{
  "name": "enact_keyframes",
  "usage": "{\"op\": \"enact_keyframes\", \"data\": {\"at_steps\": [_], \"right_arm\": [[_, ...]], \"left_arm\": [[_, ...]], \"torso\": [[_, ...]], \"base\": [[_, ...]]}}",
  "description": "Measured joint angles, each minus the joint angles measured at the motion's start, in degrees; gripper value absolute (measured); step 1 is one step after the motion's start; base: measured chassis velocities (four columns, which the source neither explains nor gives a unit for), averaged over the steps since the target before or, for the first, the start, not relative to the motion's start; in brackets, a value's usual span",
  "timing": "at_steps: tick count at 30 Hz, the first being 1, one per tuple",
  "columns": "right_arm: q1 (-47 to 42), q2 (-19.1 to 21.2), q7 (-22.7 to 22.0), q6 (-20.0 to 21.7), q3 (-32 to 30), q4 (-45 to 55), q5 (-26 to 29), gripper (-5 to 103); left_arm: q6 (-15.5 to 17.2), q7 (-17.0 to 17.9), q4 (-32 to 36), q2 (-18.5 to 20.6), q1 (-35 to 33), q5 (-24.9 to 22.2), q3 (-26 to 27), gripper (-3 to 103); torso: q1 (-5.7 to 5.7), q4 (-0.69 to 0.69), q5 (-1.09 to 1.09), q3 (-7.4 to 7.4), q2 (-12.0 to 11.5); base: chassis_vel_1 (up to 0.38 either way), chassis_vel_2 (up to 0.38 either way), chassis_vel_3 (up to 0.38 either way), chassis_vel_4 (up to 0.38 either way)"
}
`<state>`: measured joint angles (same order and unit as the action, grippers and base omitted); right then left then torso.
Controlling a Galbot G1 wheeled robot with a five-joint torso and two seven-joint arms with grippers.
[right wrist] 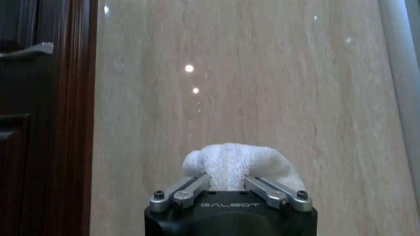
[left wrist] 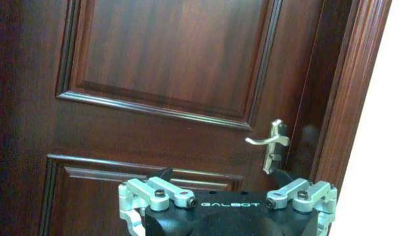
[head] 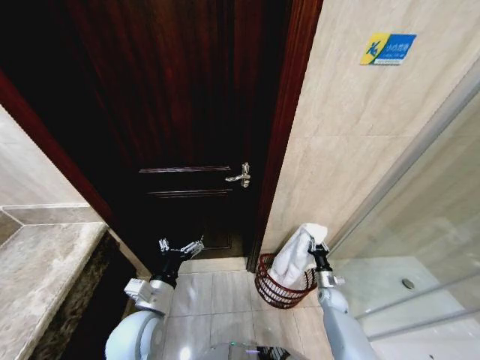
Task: Discard the used towel into the hamper.
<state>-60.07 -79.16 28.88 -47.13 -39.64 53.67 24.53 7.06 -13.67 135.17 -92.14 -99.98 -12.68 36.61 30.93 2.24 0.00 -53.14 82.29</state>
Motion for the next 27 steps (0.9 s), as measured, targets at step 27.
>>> {"op": "enact_keyframes", "data": {"at_steps": [27], "right_arm": [[5.62, -0.48, 2.64, -0.08, -1.95, -20.78, -2.55, 5]], "left_arm": [[0.00, 0.00, 0.00, 0.00, 0.00, 0.00, 0.00, 100]], "torso": [[0.00, 0.00, 0.00, 0.00, -0.01]], "base": [[0.000, 0.000, 0.000, 0.000]]}}
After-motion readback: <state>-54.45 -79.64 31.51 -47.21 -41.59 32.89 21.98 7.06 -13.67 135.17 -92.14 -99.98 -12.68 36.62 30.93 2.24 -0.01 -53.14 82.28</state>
